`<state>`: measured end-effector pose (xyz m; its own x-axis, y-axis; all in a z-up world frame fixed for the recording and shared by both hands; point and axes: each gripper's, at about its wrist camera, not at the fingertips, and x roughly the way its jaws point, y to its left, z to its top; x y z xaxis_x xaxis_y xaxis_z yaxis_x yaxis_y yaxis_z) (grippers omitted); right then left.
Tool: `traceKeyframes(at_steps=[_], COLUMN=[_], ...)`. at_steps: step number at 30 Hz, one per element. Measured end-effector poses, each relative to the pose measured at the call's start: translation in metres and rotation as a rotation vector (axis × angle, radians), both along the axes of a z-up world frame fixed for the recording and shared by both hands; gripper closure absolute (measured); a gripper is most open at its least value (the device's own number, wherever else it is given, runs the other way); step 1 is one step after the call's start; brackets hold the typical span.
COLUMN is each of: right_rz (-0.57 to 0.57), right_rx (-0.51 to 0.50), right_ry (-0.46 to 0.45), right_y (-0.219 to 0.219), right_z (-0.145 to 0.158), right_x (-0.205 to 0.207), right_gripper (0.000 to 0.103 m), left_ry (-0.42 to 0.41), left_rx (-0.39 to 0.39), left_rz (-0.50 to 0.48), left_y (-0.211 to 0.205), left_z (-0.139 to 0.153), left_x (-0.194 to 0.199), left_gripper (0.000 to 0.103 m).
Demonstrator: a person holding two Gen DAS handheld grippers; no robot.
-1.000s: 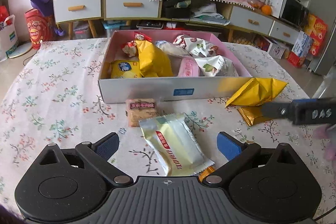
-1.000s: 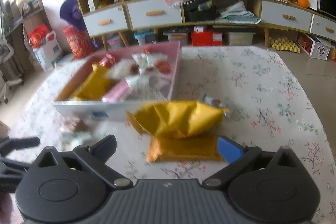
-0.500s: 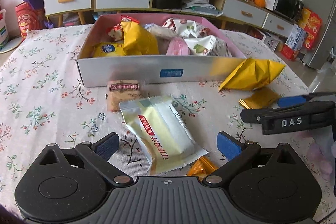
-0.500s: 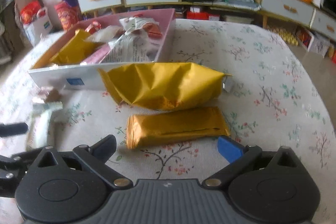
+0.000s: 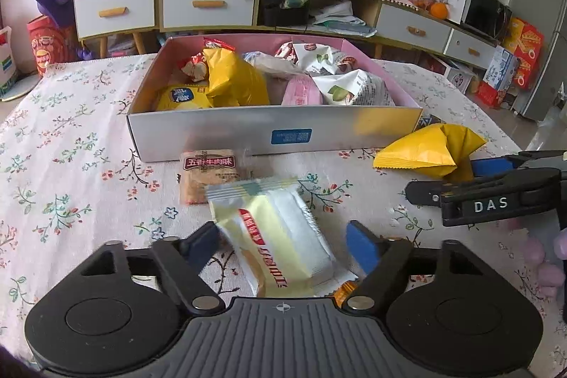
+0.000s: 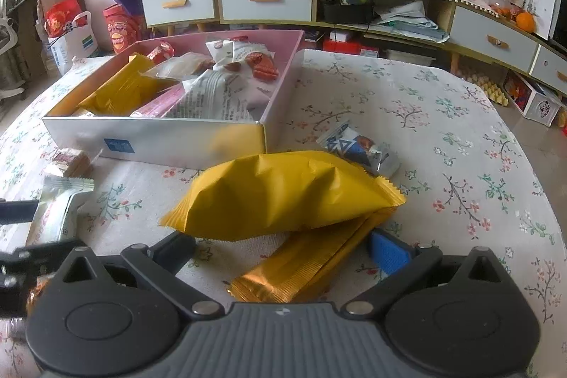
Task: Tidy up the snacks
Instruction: 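Move both open tools back over the remaining snacks on the table, then grasp the white-and-yellow cake packet with the left tool while the right grasps the flat yellow packet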
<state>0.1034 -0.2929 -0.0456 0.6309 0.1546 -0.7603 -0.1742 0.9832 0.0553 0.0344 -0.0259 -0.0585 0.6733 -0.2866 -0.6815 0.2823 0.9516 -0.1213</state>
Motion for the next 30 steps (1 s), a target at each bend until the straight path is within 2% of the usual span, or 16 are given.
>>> traceKeyframes(at_steps=[5, 7, 13, 16, 17, 21, 24, 30], right_rz=[0.003, 0.002, -0.019, -0.02, -0.019, -0.031, -0.065, -0.119], right_rx=[-0.01, -0.013, -0.016, -0.019, -0.019, -0.037, -0.043, -0.06], right_ry=[0.032, 0.042, 0.051, 0.057, 0.058, 0.065, 0.079, 0.098], right_y=[-0.002, -0.005, -0.016, -0.02, -0.021, -0.025, -0.032, -0.042], right_z=[0.004, 0.006, 0.011, 0.013, 0.014, 0.017, 0.019, 0.022], right_x=[-0.004, -0.006, -0.012, -0.016, -0.017, -0.02, -0.021, -0.025], right_gripper=[0.02, 0.024, 0.045, 0.058, 0.066, 0.083, 0.089, 0.092], left_ry=[0.002, 0.006, 0.018, 0.026, 0.029, 0.04, 0.05, 0.061], left_rx=[-0.004, -0.003, -0.008, -0.017, -0.02, -0.03, -0.043, -0.067], left_rz=[-0.004, -0.007, -0.011, -0.011, -0.011, -0.006, 0.002, 0.009], left_y=[0.003, 0.004, 0.005, 0.006, 0.006, 0.008, 0.01, 0.013], left_z=[0.002, 0.003, 0.004, 0.004, 0.005, 0.006, 0.007, 0.01], left_x=[0.001, 0.001, 0.0, -0.001, -0.001, -0.002, -0.002, -0.002], left_gripper=[0.052, 0.055, 0.058, 0.058, 0.058, 0.058, 0.058, 0.058])
